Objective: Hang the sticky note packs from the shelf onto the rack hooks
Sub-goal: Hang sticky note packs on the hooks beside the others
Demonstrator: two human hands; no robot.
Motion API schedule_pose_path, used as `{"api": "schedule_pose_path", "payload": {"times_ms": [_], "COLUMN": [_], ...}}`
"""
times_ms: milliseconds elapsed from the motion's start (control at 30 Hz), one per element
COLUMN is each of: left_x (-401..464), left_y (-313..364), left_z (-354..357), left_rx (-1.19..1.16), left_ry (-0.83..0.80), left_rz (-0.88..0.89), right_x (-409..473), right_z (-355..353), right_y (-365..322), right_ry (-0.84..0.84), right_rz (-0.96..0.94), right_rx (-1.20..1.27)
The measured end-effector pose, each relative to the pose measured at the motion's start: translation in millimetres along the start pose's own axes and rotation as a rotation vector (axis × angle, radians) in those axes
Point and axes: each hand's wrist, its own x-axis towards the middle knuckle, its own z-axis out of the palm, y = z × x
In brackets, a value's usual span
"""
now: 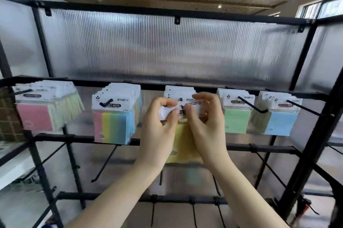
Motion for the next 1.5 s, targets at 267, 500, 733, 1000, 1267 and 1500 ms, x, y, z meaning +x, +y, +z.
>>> {"api": "schedule_pose_path", "payload": {"times_ms": [267, 500, 733, 1000, 1267, 1500], "left_x": [11.4, 8.3, 14.2, 27.5, 42.2, 40.3], "left_y": [-17.7, -33.2, -66.7, -98.6, -110.0, -107.9], "left_z": [-1.5, 4.5, 7.2, 21.2, 30.7, 26.5], "left_rx": [-0.034, -0.016, 0.076, 0.05, 0.015, 0.068], "left_ry": [-0.092, -0.094, 0.075, 0.058, 0.044, 0.01], "left_rz": [0.004, -0.037, -0.071, -0.231, -0.346, -0.352], "right_x": [3.5, 3.7, 3.3, 9.1, 31.1, 27.7], "right_z": [6.6, 2.6, 4.9, 6.7, 11.2, 11.5], "right_y": [10.7, 27.8, 50.7, 80.2, 94.9, 94.1], "right_ry": [0.023, -0.022, 0.037, -0.004, -0.015, -0.016], "right_rz": [-0.033, 0.02, 0.148, 0.303, 0.382, 0.429], "right_rx": [0.048, 0.007, -0.038, -0.117, -0.13, -0.143]}}
